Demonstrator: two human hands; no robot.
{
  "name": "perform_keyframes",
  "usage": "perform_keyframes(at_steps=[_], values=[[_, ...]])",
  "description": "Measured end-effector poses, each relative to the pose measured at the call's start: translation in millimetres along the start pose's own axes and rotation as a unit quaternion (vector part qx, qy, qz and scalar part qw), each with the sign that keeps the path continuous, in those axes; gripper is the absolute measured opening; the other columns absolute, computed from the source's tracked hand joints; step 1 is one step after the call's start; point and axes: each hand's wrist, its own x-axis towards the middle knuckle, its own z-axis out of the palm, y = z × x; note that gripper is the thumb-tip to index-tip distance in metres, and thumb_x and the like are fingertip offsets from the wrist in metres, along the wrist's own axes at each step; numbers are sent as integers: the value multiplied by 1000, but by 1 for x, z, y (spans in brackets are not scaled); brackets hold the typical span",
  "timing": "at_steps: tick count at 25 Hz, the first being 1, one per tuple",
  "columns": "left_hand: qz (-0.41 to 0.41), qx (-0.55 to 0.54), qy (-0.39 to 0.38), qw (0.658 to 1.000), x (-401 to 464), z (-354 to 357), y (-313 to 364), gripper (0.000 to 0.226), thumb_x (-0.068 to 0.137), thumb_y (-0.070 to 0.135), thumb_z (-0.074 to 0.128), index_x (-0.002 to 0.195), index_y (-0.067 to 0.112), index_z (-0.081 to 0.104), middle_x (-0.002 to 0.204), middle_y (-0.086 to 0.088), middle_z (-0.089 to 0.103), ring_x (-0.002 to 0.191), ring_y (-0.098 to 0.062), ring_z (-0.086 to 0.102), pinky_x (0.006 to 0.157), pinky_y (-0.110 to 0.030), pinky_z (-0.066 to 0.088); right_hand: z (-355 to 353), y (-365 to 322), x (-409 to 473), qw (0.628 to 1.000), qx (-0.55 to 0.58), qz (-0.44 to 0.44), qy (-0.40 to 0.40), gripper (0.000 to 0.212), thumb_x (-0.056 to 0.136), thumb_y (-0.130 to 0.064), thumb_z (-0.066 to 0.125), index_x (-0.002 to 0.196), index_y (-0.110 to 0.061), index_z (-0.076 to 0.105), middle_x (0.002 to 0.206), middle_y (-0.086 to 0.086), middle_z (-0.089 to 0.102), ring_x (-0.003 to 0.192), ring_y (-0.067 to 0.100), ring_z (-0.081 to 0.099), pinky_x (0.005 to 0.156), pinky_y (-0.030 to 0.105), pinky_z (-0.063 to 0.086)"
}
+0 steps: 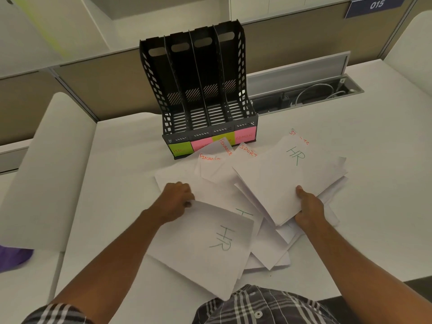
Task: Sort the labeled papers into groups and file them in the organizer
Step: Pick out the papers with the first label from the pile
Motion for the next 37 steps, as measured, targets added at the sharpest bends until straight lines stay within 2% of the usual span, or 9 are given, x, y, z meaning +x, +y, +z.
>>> perform_keyframes(at_steps=[3, 6, 11, 16, 22, 26, 29, 34, 37], values=[[15, 21, -41, 999, 26, 9, 19, 16, 84, 18, 74, 100, 17, 78, 141, -16, 56, 130, -37, 51, 103, -45, 42, 1, 0, -5, 1000, 20, -8, -2, 34, 88, -19, 75, 117, -9, 60, 111, 8, 69, 89, 25, 67, 82, 43, 55], [12, 43, -111, 993, 49, 8, 26, 25, 88, 23, 70, 112, 22, 74, 158, -10, 36, 148, -30, 26, 116, -47, 21, 3, 0, -8, 1000, 23, -10, -8, 38, 89, -18, 74, 123, -7, 60, 113, 9, 68, 88, 23, 66, 77, 40, 54], [7, 81, -170, 982, 69, -5, 29, 34, 88, 25, 70, 121, 24, 69, 130, -6, 51, 130, -28, 38, 114, -54, 16, 3, 0, -9, 999, 34, -8, -14, 41, 89, -17, 74, 126, -7, 60, 106, 6, 71, 87, 23, 68, 66, 36, 54], [-37, 27, -184, 982, 69, -10, 26, 32, 93, 26, 62, 125, 24, 65, 121, -2, 60, 113, -30, 47, 95, -41, 26, 3, 0, -7, 999, 34, -7, -13, 47, 89, -17, 74, 131, -6, 58, 121, 10, 68, 96, 27, 67, 74, 40, 55], [-208, -65, -78, 973, 28, -39, -12, 16, 87, 13, 61, 99, 12, 72, 108, -11, 74, 105, -34, 63, 87, -38, 49, 3, 4, -1, 999, 18, -26, -13, 46, 88, -17, 75, 129, -7, 59, 119, 10, 69, 97, 29, 67, 87, 47, 55], [-389, -192, 112, 894, -14, -68, -38, 10, 84, 12, 71, 89, 3, 70, 95, -20, 72, 90, -36, 65, 79, -42, 51, 9, 10, -1, 997, -36, -66, -14, 46, 86, -19, 77, 129, -11, 62, 120, 7, 70, 105, 32, 66, 95, 55, 52], [-426, -374, 206, 798, -35, -92, -36, 5, 85, 9, 74, 85, 6, 70, 92, -16, 71, 82, -28, 65, 75, -38, 50, 17, 11, -6, 987, -102, -115, -37, 35, 86, -24, 76, 119, -14, 66, 110, 4, 72, 103, 32, 67, 91, 49, 55], [-379, -633, 234, 633, -35, -118, -3, 15, 88, 2, 69, 95, 15, 72, 94, -4, 77, 83, -20, 72, 79, -34, 59, 37, 10, -24, 962, -162, -172, -139, 34, 86, -25, 76, 115, -11, 67, 103, 1, 74, 90, 21, 71, 68, 28, 55], [-349, -698, 214, 588, -16, -111, 33, 27, 87, -7, 66, 105, 13, 65, 96, -5, 74, 81, -18, 71, 75, -30, 61, 45, 9, -37, 958, -160, -153, -182, 19, 86, -24, 76, 103, -16, 69, 97, 1, 78, 86, 22, 74, 67, 30, 58]])
